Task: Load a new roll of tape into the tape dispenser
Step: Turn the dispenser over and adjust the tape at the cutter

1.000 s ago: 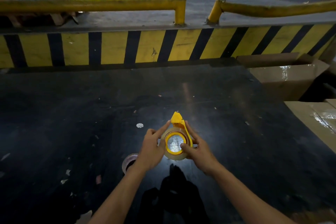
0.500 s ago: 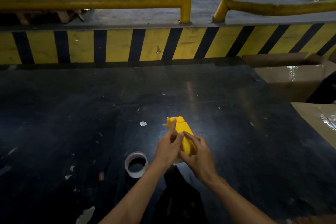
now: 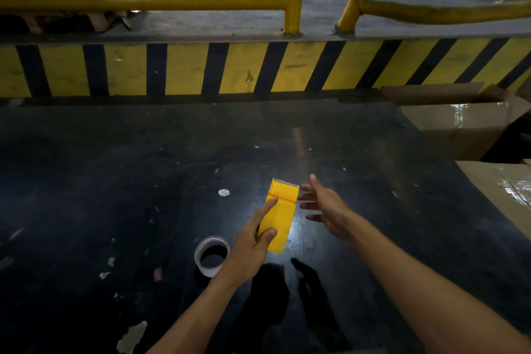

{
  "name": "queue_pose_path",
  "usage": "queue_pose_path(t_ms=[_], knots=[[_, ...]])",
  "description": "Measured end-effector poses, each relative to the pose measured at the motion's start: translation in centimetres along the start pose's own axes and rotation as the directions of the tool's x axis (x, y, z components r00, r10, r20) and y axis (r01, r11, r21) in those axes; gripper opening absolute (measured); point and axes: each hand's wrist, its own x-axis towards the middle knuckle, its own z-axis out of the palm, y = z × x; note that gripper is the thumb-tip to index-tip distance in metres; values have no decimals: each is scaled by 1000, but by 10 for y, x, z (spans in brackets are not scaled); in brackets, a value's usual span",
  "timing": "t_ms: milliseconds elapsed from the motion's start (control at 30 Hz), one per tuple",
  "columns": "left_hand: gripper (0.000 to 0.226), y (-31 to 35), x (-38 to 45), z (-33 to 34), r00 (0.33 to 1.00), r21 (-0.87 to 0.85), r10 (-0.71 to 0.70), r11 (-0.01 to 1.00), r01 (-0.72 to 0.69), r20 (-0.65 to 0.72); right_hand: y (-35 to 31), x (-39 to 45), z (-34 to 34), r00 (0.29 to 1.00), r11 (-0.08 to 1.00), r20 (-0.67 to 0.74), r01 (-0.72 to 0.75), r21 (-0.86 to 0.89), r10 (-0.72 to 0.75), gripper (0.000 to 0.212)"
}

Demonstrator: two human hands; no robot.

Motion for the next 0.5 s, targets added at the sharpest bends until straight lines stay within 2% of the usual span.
queue_pose_path(t_ms=[100,233,367,500], knots=[[69,1,-6,2,998,59,62,996,-63,16,-14,11,-8,974,989,174,-140,-42,145,70],[70,-7,-11,5,980,161,194,967,-197,35,-26,17,-12,933,976,306,-141,-167,187,70],[73,-10,-16,8,971,206,235,949,-237,35,-34,16,-17,926,970,355,-45,-237,130,39],[71,-15,-19,11,972,201,229,951,-235,53,-37,13,-13,973,916,229,59,-397,37,17]])
